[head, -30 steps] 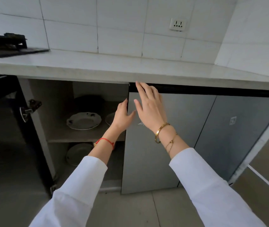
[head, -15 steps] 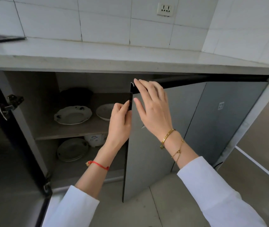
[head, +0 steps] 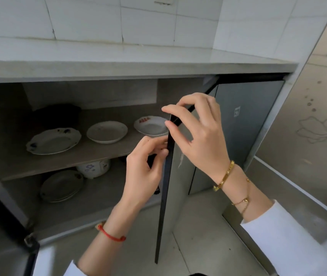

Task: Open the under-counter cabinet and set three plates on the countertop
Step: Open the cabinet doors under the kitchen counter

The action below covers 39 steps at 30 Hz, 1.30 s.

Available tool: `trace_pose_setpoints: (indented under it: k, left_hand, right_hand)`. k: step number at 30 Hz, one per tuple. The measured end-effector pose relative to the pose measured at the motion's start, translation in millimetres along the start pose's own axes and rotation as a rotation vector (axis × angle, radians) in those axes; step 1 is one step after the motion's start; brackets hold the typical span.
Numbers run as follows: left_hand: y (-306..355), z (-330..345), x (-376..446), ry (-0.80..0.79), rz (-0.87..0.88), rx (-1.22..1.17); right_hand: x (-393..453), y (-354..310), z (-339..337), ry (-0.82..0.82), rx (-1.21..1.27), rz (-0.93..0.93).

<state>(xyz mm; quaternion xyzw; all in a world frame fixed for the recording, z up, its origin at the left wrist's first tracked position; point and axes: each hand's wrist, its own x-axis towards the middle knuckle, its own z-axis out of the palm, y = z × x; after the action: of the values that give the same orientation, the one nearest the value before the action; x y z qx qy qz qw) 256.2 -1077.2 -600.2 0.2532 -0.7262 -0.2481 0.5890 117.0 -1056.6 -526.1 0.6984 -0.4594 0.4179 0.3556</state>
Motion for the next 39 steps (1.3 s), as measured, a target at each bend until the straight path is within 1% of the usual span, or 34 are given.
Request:
trace_pose_setpoints:
  k: [4, 9, 12, 20, 23, 29, 39]
  left_hand:
    - [6.0, 23.4, -8.5, -0.050, 0.048, -0.114]
    - [16.1, 54.6, -13.9, -0.120, 0.090, -0.223]
    - [24.9, 76.9, -15.8, -0.159, 0.142, -0.214]
    - [51.3, 143.9, -21.8, -0.222, 0.149, -0.300]
    - [54.2, 169.2, -21.4, -0.247, 0.190, -0.268]
    - [57.3, 219.2, -15.5, -0.248, 0.311, -0.112]
    - [65.8, 286.0, 0.4, -0.403, 0.362, -0.013]
  right_hand:
    - [-16.3, 15.5, -25.3, 0.041, 0.008, -0.005]
    - [-36.4, 36.1, -56.8, 0.096, -0.047, -0.012]
    - [-50.9, 49.6, -77.6, 0.135, -0.103, 0.003]
    - [-82.5, 88.1, -130.3, 0.126, -0.267, 0.067]
    - [-91.9, 103.5, -144.8, 0.117, -0.315, 0.102]
    - [-107.3, 137.5, -164.4, 0.101, -0.420, 0.170]
    - [-120.8, 201.0, -184.8, 0.077, -0.542, 0.279]
